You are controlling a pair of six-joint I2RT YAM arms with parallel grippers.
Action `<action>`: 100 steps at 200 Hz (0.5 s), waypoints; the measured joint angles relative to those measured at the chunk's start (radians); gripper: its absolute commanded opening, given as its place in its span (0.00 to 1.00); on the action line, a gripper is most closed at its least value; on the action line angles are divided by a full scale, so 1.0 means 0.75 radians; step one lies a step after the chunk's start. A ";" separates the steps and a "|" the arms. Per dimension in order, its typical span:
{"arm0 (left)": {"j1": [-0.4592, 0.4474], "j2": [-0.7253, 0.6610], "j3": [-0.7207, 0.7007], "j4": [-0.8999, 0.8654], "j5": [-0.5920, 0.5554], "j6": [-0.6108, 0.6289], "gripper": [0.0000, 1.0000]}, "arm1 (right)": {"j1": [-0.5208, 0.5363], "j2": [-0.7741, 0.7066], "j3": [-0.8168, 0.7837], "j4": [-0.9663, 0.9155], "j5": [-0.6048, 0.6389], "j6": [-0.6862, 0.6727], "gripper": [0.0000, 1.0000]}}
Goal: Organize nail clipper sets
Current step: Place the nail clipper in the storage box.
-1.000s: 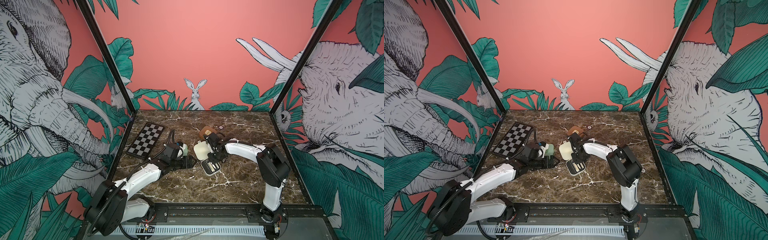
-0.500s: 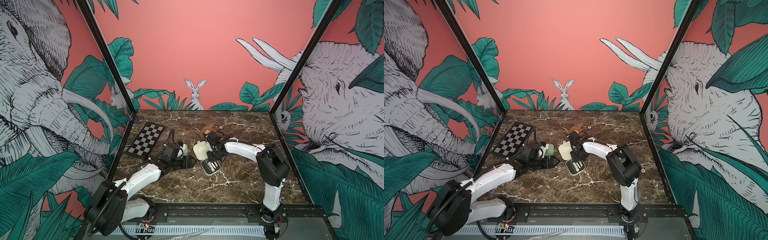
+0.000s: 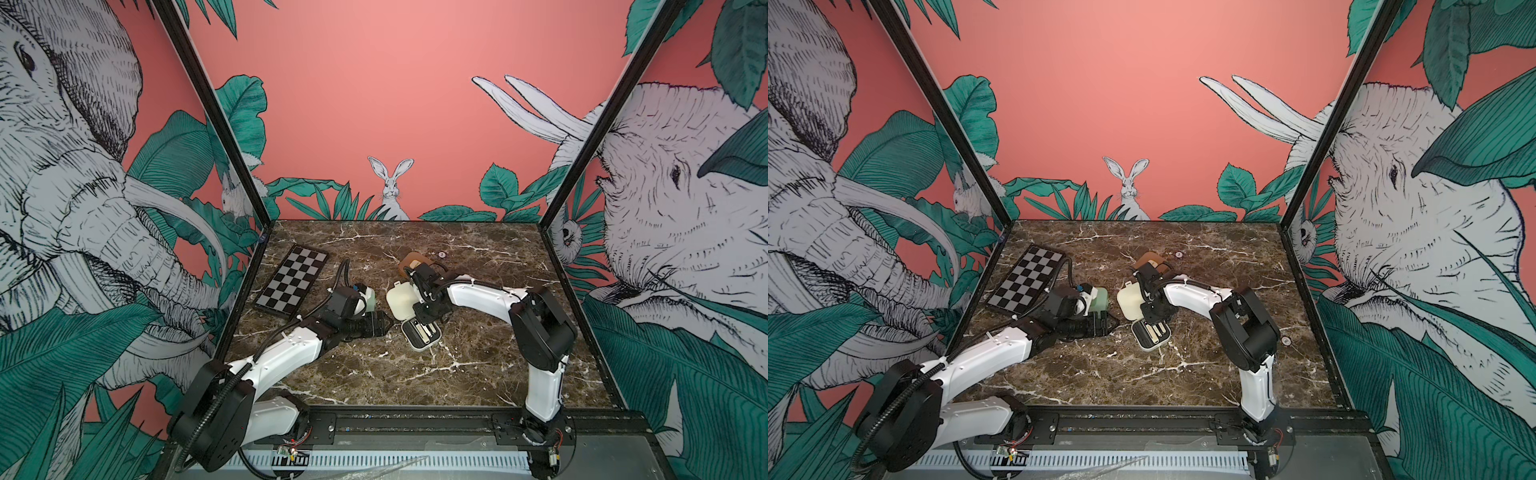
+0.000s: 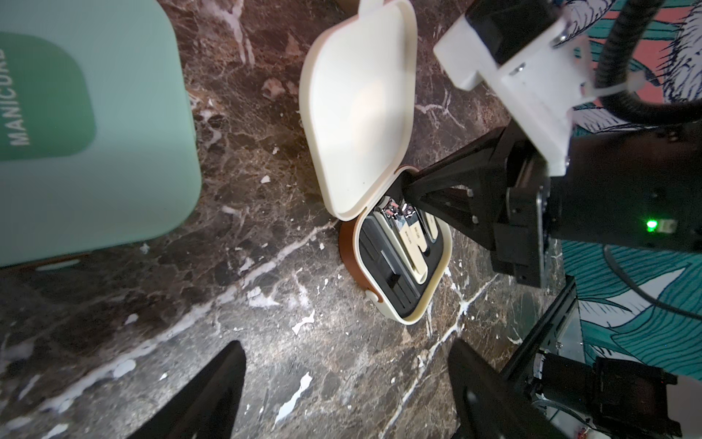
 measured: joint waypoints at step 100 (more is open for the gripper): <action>-0.002 0.001 0.000 -0.001 0.001 -0.001 0.85 | 0.001 -0.028 0.007 -0.011 0.027 0.008 0.37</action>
